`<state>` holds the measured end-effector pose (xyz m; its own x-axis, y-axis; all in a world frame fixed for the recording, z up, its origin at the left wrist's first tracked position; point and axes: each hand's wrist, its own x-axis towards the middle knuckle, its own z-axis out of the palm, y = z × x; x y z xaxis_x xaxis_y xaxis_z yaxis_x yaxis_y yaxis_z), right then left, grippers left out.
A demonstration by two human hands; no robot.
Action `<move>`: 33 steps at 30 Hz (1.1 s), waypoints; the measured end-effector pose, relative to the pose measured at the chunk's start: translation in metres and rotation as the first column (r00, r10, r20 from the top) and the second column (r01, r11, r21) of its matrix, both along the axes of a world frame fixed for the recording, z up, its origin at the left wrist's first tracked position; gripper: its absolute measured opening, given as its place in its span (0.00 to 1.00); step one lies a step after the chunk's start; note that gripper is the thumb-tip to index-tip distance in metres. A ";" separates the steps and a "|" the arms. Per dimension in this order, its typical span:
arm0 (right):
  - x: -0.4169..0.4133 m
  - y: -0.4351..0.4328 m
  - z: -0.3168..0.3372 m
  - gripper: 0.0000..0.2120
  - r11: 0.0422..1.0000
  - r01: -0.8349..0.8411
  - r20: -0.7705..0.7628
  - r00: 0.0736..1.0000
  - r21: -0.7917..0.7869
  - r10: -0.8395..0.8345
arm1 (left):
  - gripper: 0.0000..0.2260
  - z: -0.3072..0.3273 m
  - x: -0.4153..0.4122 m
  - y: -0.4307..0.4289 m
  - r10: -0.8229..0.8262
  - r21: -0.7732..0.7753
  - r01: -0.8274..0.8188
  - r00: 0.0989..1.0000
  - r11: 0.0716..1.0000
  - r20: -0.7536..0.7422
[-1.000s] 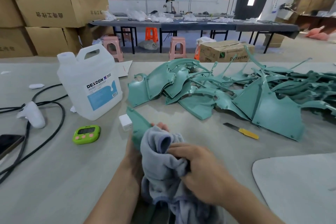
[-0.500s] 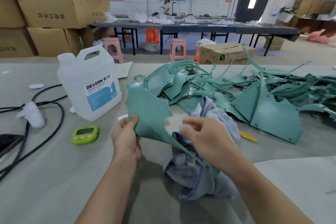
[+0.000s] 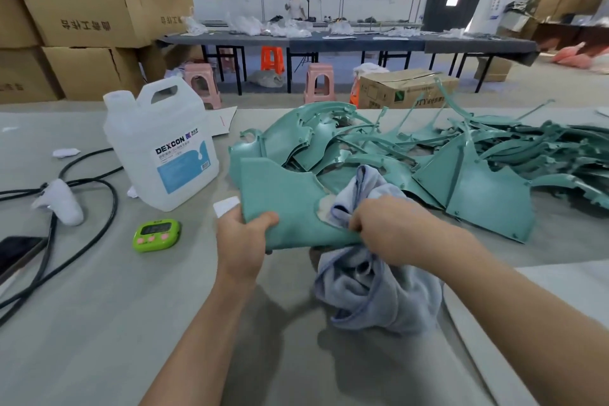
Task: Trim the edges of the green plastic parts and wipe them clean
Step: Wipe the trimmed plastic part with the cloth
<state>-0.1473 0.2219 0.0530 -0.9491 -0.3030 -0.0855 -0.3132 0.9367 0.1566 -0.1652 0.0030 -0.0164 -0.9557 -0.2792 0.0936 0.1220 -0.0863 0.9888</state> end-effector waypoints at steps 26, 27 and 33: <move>0.348 0.210 -0.070 0.17 0.612 0.700 -0.471 0.427 -0.368 -0.772 | 0.09 0.019 0.209 0.301 -0.842 0.422 0.731 0.493 0.537 0.218; 0.371 0.217 -0.080 0.16 0.576 0.735 -0.452 0.404 -0.358 -0.795 | 0.11 0.010 0.224 0.317 -0.887 0.474 0.749 0.394 0.462 0.242; 0.507 0.242 -0.145 0.16 0.201 0.939 -0.231 0.138 -0.279 -0.963 | 0.14 -0.048 0.331 0.391 -0.928 0.601 0.766 -0.017 0.228 0.373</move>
<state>0.3601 0.4635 -0.0918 -0.4421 0.8685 0.2242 0.8858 0.4621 -0.0430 0.1658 0.3943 -0.0648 -0.2574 0.8506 -0.4585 -0.7039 0.1601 0.6921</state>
